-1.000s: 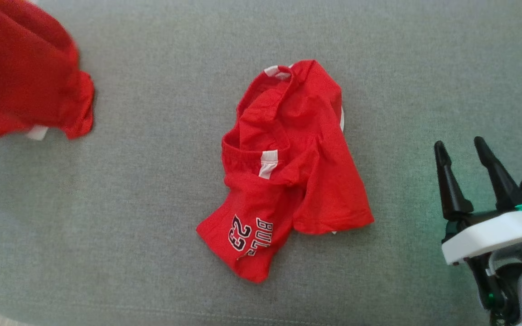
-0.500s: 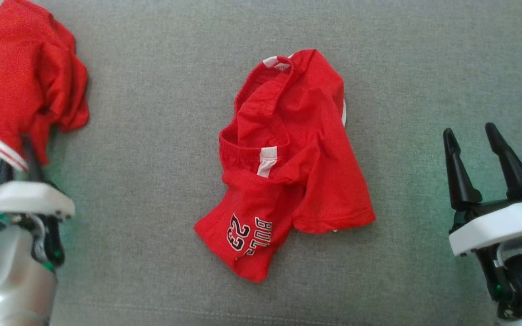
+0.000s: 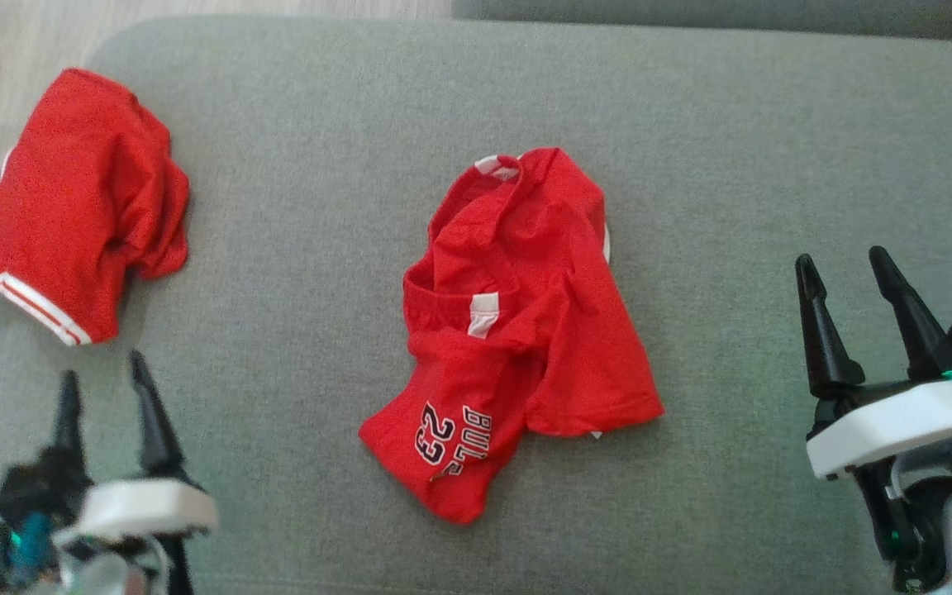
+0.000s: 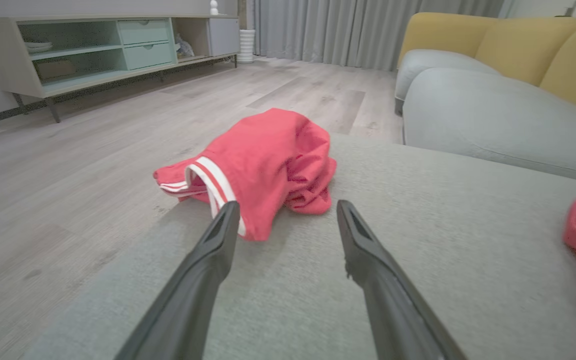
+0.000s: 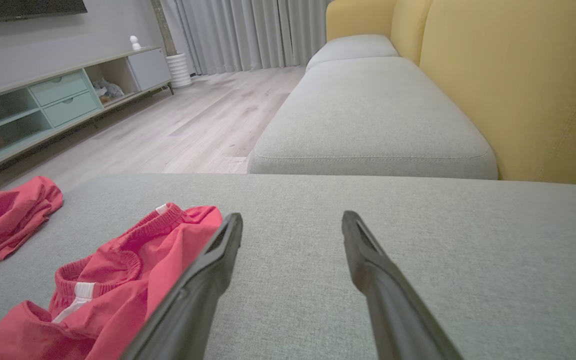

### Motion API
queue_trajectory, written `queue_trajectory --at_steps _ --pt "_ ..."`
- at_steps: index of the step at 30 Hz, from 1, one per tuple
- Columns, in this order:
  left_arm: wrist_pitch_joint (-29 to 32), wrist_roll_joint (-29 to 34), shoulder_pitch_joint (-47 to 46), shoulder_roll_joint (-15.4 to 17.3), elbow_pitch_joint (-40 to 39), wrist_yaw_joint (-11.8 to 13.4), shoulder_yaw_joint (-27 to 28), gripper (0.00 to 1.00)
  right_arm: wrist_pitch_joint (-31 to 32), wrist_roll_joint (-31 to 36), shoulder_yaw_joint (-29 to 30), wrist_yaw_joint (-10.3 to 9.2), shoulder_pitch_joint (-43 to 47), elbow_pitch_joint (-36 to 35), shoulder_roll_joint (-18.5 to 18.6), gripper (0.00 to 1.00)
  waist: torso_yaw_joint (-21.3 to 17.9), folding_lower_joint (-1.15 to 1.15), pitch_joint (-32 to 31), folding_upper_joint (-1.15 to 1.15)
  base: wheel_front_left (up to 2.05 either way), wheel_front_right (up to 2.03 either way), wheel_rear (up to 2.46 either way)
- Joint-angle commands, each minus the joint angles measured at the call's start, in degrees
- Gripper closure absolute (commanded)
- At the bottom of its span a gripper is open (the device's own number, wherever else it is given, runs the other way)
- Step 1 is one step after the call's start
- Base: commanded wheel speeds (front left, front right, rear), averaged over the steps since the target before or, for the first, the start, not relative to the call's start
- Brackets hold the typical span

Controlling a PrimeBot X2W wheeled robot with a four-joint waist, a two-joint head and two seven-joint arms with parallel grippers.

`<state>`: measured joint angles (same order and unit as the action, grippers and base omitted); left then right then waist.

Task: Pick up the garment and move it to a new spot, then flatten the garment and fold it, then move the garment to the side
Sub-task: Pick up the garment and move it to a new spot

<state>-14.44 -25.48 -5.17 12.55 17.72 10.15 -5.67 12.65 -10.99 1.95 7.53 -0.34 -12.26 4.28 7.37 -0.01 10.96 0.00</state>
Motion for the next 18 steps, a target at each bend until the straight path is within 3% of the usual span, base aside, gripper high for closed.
queue_trajectory --at_steps 1,7,18 --pt "-0.55 1.26 -0.50 0.50 -3.52 0.57 1.39 0.00 -0.53 0.44 -1.16 -0.04 -0.11 -1.85 -0.03 0.00 -0.62 0.01 -1.49 0.00 0.00 0.00 0.00" --pt "1.68 4.56 1.16 -0.03 -9.86 0.89 -3.29 0.00 -0.67 0.66 -1.24 -0.04 0.41 -1.17 -0.38 0.00 -1.99 0.01 -3.31 0.00 0.00 0.00 0.00" --pt "12.45 10.73 -2.50 4.95 -15.91 -0.07 -9.39 0.00 -0.47 0.72 -1.63 -0.04 2.11 -1.17 -0.87 0.00 -6.15 0.01 -6.45 0.00 0.00 0.00 0.00"
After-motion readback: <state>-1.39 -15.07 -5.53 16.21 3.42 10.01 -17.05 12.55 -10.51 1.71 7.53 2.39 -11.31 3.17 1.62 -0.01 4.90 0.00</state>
